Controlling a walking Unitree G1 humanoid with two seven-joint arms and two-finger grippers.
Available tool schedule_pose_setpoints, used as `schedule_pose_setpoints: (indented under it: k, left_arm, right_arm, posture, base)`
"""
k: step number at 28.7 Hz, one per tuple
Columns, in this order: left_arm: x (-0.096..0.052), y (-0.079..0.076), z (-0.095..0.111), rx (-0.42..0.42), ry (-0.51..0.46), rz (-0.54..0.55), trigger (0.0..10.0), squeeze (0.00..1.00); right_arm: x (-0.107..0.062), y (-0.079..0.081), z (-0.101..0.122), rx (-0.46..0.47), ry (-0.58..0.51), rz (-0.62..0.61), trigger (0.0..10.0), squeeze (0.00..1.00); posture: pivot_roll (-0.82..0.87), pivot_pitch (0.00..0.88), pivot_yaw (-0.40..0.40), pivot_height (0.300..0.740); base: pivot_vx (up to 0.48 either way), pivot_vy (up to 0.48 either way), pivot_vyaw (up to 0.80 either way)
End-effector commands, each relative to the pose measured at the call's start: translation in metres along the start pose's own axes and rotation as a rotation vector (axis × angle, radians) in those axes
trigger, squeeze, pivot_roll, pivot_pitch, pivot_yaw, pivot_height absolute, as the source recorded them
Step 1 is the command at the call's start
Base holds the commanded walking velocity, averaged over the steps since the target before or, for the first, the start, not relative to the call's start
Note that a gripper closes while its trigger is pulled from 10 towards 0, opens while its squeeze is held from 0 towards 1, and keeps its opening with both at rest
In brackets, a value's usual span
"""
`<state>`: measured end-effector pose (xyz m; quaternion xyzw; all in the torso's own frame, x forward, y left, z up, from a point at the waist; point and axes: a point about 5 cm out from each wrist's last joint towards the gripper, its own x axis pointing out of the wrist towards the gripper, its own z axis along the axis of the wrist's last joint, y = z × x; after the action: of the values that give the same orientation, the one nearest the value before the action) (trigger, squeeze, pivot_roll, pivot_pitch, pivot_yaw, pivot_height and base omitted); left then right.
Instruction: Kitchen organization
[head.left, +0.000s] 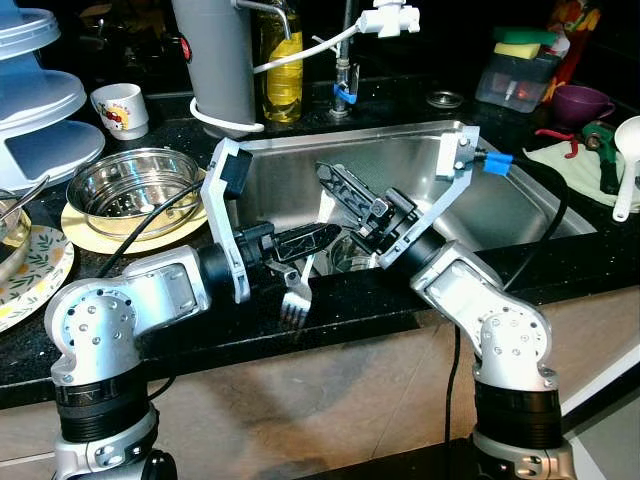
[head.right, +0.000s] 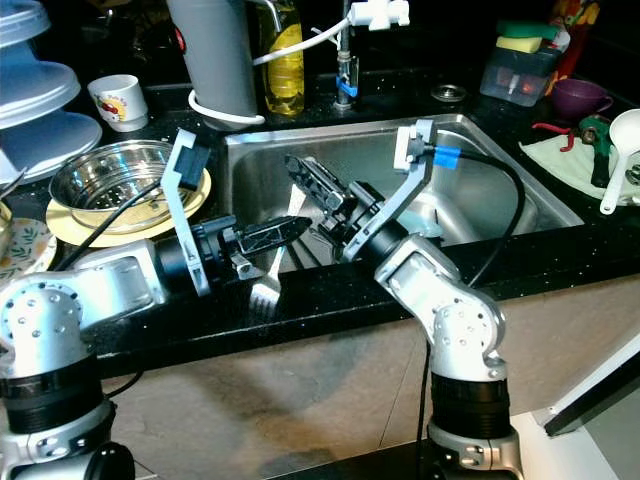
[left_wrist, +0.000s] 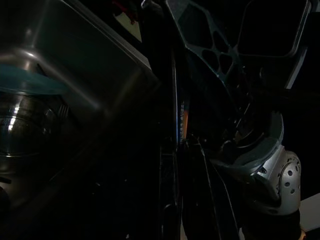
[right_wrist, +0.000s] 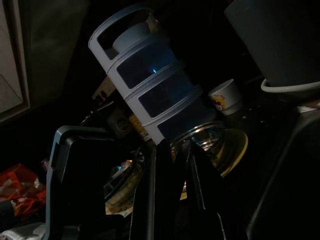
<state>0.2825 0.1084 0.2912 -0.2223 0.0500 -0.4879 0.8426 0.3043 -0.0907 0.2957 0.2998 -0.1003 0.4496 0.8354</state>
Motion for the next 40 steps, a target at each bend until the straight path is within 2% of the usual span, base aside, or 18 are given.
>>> schedule_pose_setpoints:
  k: [1, 9, 10, 17, 18, 19, 23, 24, 28, 30, 31, 32, 33, 34, 35, 36, 37, 40]
  left_arm:
    - [-0.003, 0.0, -0.001, 0.001, 0.008, -0.009, 0.0, 0.0]
    - [-0.002, 0.002, -0.001, -0.003, 0.016, 0.009, 0.0, 0.0]
    - [-0.002, 0.005, -0.001, -0.021, 0.012, 0.031, 10.0, 1.0]
    - [-0.002, 0.007, 0.003, 0.003, 0.005, 0.056, 10.0, 1.0]
    - [-0.002, 0.008, 0.004, 0.011, -0.003, 0.073, 10.0, 0.68]
    - [-0.003, 0.01, 0.008, 0.025, -0.026, 0.084, 10.0, 0.0]
    - [-0.009, 0.014, 0.029, 0.069, -0.142, 0.136, 10.0, 0.0]
    - [-0.009, 0.014, 0.029, 0.069, -0.142, 0.136, 10.0, 0.0]
    - [-0.02, 0.021, 0.052, 0.101, -0.256, 0.204, 10.0, 0.0]
    - [-0.021, 0.021, 0.054, 0.117, -0.259, 0.216, 10.0, 0.0]
    - [-0.022, 0.022, 0.055, 0.149, -0.259, 0.236, 10.0, 0.0]
    - [-0.021, 0.022, 0.054, 0.206, -0.238, 0.266, 10.0, 0.0]
    - [-0.021, 0.022, 0.054, 0.206, -0.238, 0.266, 10.0, 0.0]
    - [-0.02, 0.023, 0.052, 0.253, -0.213, 0.284, 10.0, 0.0]
    - [-0.02, 0.023, 0.052, 0.253, -0.213, 0.284, 10.0, 0.0]
    - [-0.017, 0.024, 0.047, 0.313, -0.17, 0.314, 10.0, 0.0]
    - [-0.011, 0.024, 0.04, 0.373, -0.123, 0.327, 10.0, 0.0]
    - [-0.007, 0.023, 0.033, 0.422, -0.089, 0.33, 10.0, 0.0]
  right_arm:
    - [-0.003, -0.005, 0.001, -0.036, 0.009, -0.05, 0.0, 0.0]
    - [-0.004, -0.005, 0.003, -0.032, -0.005, -0.043, 0.0, 0.0]
    - [-0.004, -0.006, 0.004, -0.029, -0.015, -0.05, 0.0, 0.0]
    - [-0.006, -0.012, 0.012, -0.034, -0.046, -0.08, 0.0, 0.0]
    - [-0.006, -0.014, 0.014, -0.037, -0.054, -0.088, 0.0, 0.0]
    - [-0.006, -0.017, 0.018, -0.044, -0.073, -0.107, 0.0, 0.0]
    - [-0.008, -0.032, 0.04, -0.023, -0.213, -0.215, 0.0, 0.0]
    - [-0.008, -0.032, 0.04, -0.023, -0.213, -0.215, 0.0, 0.0]
    - [-0.021, -0.065, 0.076, 0.16, -0.518, -0.412, 0.0, 0.0]
    - [-0.025, -0.072, 0.08, 0.182, -0.564, -0.45, 0.0, 0.0]
    - [-0.03, -0.082, 0.082, 0.152, -0.597, -0.511, 0.0, 0.0]
    - [-0.032, -0.088, 0.083, 0.127, -0.626, -0.534, 3.5, 0.0]
    - [-0.032, -0.088, 0.083, 0.127, -0.626, -0.534, 3.5, 0.0]
    - [-0.033, -0.091, 0.083, 0.105, -0.653, -0.539, 4.5, 0.0]
    - [-0.033, -0.091, 0.083, 0.105, -0.653, -0.539, 4.5, 0.0]
    - [-0.032, -0.093, 0.081, 0.071, -0.68, -0.525, 10.0, 0.0]
    - [-0.029, -0.097, 0.076, 0.05, -0.693, -0.527, 10.0, 0.0]
    - [-0.026, -0.1, 0.071, 0.024, -0.704, -0.54, 10.0, 0.0]
  posture:
    - [-0.07, 0.127, 0.005, 0.74]
    - [-0.07, 0.129, 0.01, 0.74]
    - [-0.07, 0.131, 0.01, 0.74]
    - [-0.07, 0.137, 0.011, 0.74]
    - [-0.07, 0.138, 0.011, 0.74]
    - [-0.07, 0.14, 0.01, 0.74]
    - [-0.06, 0.144, 0.007, 0.74]
    - [-0.06, 0.144, 0.007, 0.74]
    - [-0.06, 0.15, 0.0, 0.74]
    - [-0.06, 0.15, 0.0, 0.74]
    - [-0.06, 0.15, 0.0, 0.74]
    - [-0.06, 0.155, -0.001, 0.74]
    - [-0.06, 0.155, -0.001, 0.74]
    - [-0.06, 0.155, -0.001, 0.74]
    - [-0.06, 0.155, -0.001, 0.74]
    - [-0.05, 0.159, 0.001, 0.74]
    - [-0.05, 0.162, 0.002, 0.74]
    - [-0.05, 0.164, 0.005, 0.74]
  base:
    - [0.0, 0.0, 0.0]
    - [0.0, 0.0, 0.0]
    - [0.0, 0.0, 0.0]
    - [0.0, 0.0, 0.0]
    - [0.0, 0.0, 0.0]
    - [0.0, 0.0, 0.0]
    - [0.0, 0.0, 0.0]
    - [0.0, 0.0, 0.0]
    - [0.0, 0.0, 0.0]
    - [0.0, 0.0, 0.0]
    - [0.0, 0.0, 0.0]
    - [0.0, 0.0, 0.0]
    - [0.0, 0.0, 0.0]
    - [0.0, 0.0, 0.0]
    - [0.0, 0.0, 0.0]
    - [0.0, 0.0, 0.0]
    - [0.0, 0.0, 0.0]
    - [0.0, 0.0, 0.0]
